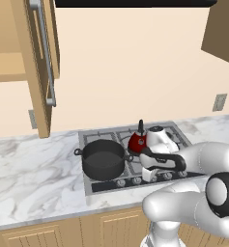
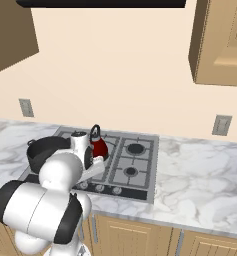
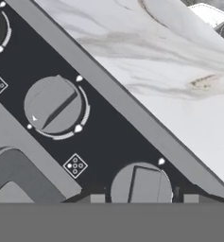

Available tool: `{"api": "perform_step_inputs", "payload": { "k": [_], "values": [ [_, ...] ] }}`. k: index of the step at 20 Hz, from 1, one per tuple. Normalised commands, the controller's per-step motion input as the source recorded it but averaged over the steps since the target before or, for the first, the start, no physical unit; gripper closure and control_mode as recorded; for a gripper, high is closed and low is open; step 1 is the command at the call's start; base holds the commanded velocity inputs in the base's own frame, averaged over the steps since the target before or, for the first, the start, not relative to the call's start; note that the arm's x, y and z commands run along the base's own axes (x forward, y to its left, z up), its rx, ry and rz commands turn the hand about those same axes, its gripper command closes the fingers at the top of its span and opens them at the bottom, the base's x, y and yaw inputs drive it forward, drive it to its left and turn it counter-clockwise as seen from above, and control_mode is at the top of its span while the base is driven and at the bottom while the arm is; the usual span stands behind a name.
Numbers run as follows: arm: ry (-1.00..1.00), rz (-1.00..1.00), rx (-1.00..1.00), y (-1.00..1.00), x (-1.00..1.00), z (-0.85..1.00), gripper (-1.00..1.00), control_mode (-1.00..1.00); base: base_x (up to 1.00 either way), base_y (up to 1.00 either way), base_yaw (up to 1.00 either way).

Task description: Pick the kettle from the cabinet and place it on a stove burner. Then pick the pot from the counter and place it on another stove burner. Finally, turn both burners on.

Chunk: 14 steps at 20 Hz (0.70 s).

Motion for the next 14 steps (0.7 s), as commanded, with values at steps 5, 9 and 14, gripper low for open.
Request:
{"api": "perform_step_inputs", "payload": {
  "k": [5,9,14],
  "values": [
    [-0.10,0.05,0.09,-0.07,-0.13,-0.26,-1.00,-1.00,0.00,0.00,0.00],
    [-0.07,0.04,0.00,0.00,-0.26,0.02,-1.00,-1.00,0.00,0.00,0.00],
    [-0.01,0.03,0.00,0.05,-0.24,0.07,-1.00,-1.00,0.00,0.00,0.00]
  ]
}}
